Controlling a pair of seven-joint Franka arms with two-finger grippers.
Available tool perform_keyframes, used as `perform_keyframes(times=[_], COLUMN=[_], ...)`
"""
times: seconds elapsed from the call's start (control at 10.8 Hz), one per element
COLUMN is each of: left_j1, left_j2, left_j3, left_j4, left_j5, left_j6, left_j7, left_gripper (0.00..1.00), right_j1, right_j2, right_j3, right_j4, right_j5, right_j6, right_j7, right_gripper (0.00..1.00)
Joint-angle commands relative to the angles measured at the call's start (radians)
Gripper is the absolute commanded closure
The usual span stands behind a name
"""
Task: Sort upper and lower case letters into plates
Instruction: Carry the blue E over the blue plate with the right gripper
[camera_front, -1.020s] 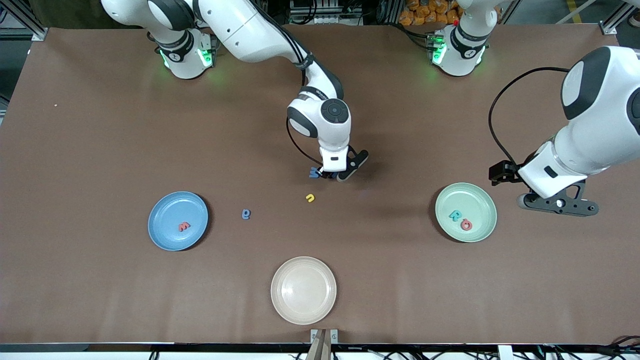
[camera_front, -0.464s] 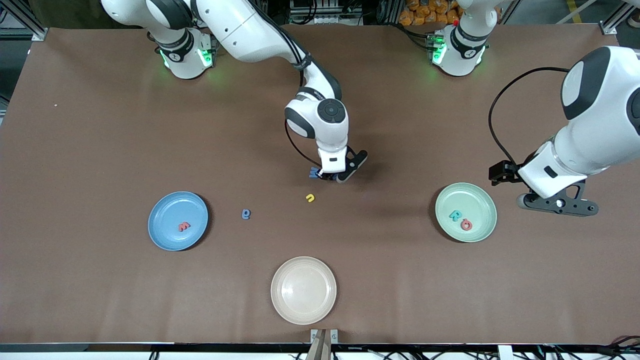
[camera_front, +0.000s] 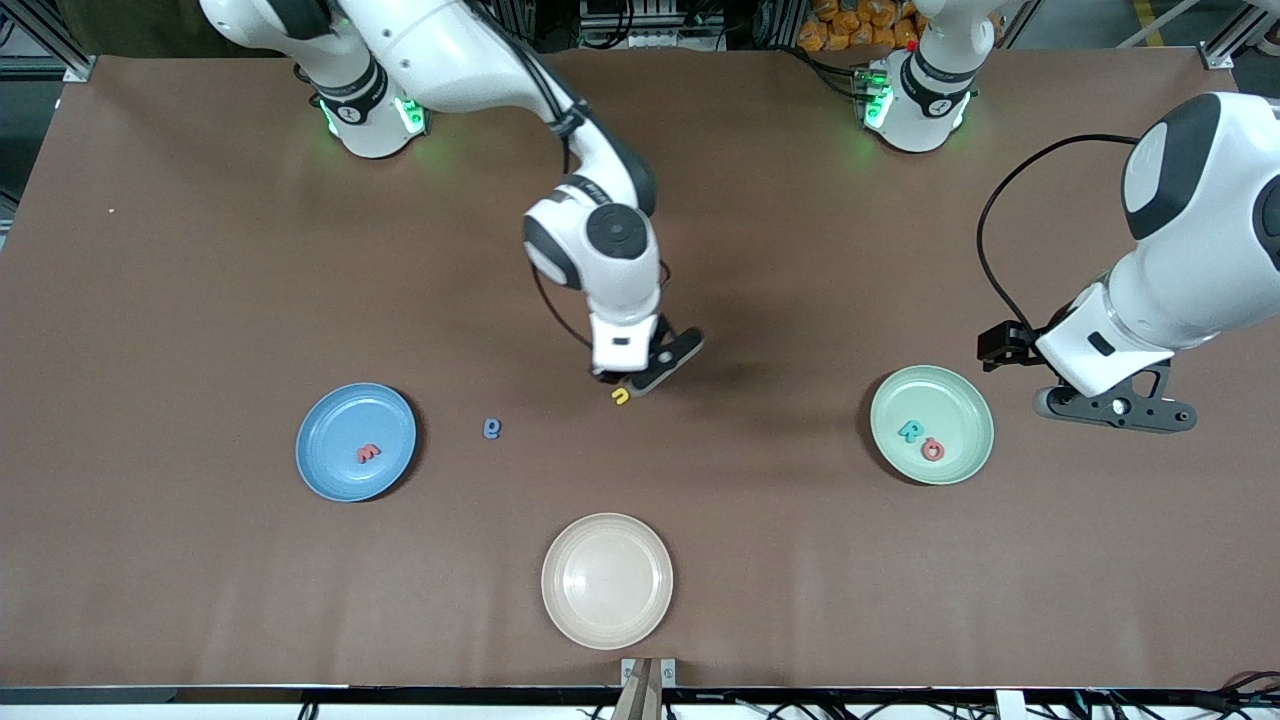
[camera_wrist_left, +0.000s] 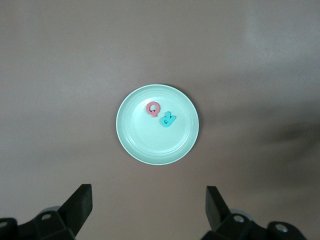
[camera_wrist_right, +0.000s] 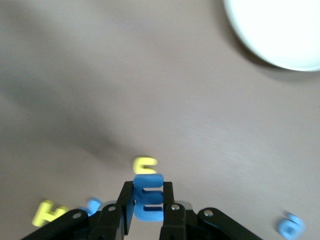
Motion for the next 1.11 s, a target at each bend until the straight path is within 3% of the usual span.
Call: perform_keyframes(times=[0.0, 0.37, 0.65, 0.74, 0.83, 0.93, 1.02], left_j1=[0.008, 0.008, 0.005, 0.003, -0.001, -0.001, -0.001], left_j2=[-0.014, -0.013, -0.013, -0.011, -0.011, -0.011, -0.011], left_j3=[-0.005, -0.005, -0.005, -0.003, -0.004, -0.005, -0.005], left_j4=[-0.003, -0.003, -0.003, -0.003, -0.003, -0.003, -0.004], left_j5=[-0.015, -0.013, -0.013, -0.013, -0.013, -0.013, -0.013], left_j6=[-0.014, -0.014, -0.014, -0.014, -0.014, -0.014, -0.014], left_j7=[0.011, 0.011, 0.011, 0.011, 0.010, 0.010, 0.010], left_gripper=[0.00, 0.00, 0.00, 0.00, 0.00, 0.00, 0.00], right_j1=[-0.119, -0.417, -0.557, -0.578, -0.597, -0.612, -0.629], right_j2=[-0.076, -0.074, -0.057, -0.057, -0.057, -0.060, -0.059], right_j3=[0.014, 0.010, 0.008, 0.008, 0.008, 0.008, 0.008], right_j4=[-0.033, -0.043, -0.065, -0.075, -0.094, -0.100, -0.092], right_j5=[-0.002, -0.009, -0.016, -0.018, -0.018, -0.018, -0.016], right_j6=[-0.097, -0.147, -0.145, -0.147, -0.147, -0.164, -0.190], right_j7=[0.000, 0.000, -0.014, -0.015, -0.014, -0.011, -0.011], right_gripper=[1.00, 1.00, 1.00, 0.90, 0.67, 0.07, 0.00])
